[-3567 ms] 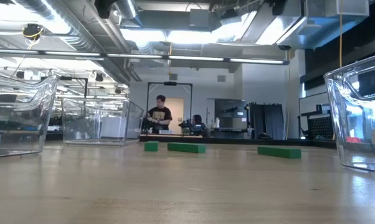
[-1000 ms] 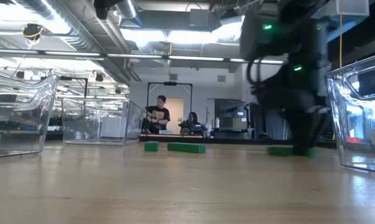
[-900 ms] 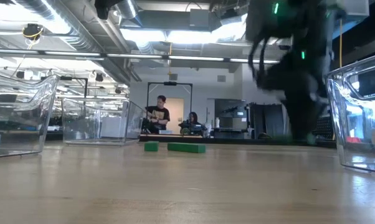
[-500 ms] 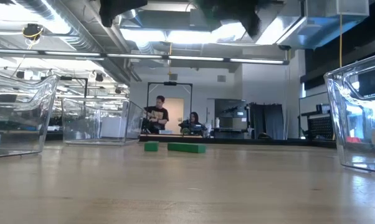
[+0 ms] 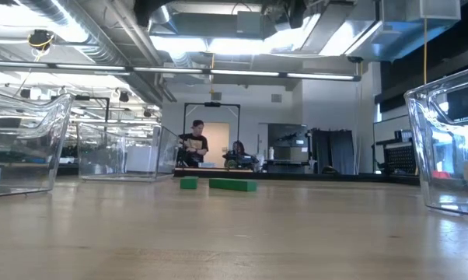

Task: Sort & place blocks by color
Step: Put the right green block into the top left transparent bin

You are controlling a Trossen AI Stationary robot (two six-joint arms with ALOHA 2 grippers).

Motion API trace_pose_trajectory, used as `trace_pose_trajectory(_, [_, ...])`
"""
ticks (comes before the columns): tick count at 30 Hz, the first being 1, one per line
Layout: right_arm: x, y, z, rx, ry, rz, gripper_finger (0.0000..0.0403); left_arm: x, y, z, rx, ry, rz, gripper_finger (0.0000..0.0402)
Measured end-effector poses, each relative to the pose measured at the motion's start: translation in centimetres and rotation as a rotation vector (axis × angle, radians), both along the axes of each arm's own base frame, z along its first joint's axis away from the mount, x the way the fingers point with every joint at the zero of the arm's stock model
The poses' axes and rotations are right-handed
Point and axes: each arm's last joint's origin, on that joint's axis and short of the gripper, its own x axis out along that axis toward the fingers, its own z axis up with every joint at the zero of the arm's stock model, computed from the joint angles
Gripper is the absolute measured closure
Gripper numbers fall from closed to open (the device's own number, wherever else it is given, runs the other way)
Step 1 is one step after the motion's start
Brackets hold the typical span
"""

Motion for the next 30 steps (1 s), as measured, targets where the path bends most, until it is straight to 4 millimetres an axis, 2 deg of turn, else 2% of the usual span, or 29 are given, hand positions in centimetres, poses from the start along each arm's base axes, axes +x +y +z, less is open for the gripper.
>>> trace_pose_trajectory(3, [0.0,-0.1,0.0,0.001,-0.003,0.009,0.0300,2.0,-0.3,-0.1,0.063,0.064,-0.004,0.0122])
trace_pose_trajectory(5, [0.1,-0.3,0.0,0.000,-0.003,0.006,0.0300,4.0,-0.5,0.7,0.093,0.056,-0.043,0.0122])
trace_pose_trajectory(10, [0.1,-0.5,0.1,-0.018,-0.007,0.004,0.0300,7.4,-0.8,1.0,0.110,0.092,-0.102,0.0122])
trace_pose_trajectory(14, [0.1,-0.4,0.1,-0.016,-0.005,0.029,0.0300,8.5,-0.8,1.4,0.108,0.080,-0.132,0.0122])
trace_pose_trajectory(18, [0.1,-0.4,0.0,-0.020,0.001,0.031,0.0300,8.5,-0.9,1.4,0.107,0.079,-0.146,0.0129])
trace_pose_trajectory(21, [0.1,-0.4,0.0,-0.031,0.001,0.032,0.0300,8.2,-0.8,1.7,0.106,0.072,-0.144,0.0155])
trace_pose_trajectory(23, [0.1,-0.4,0.0,-0.039,0.001,0.033,0.0300,8.2,-0.8,1.7,0.107,0.074,-0.144,0.0186])
trace_pose_trajectory(28, [0.1,-0.4,0.0,-0.047,0.000,0.032,0.0300,8.3,-0.7,1.6,0.102,0.080,-0.155,0.0302])
trace_pose_trajectory(30, [0.1,-0.4,0.0,-0.047,0.000,0.031,0.0300,8.3,-0.5,1.6,0.101,0.084,-0.167,0.0308])
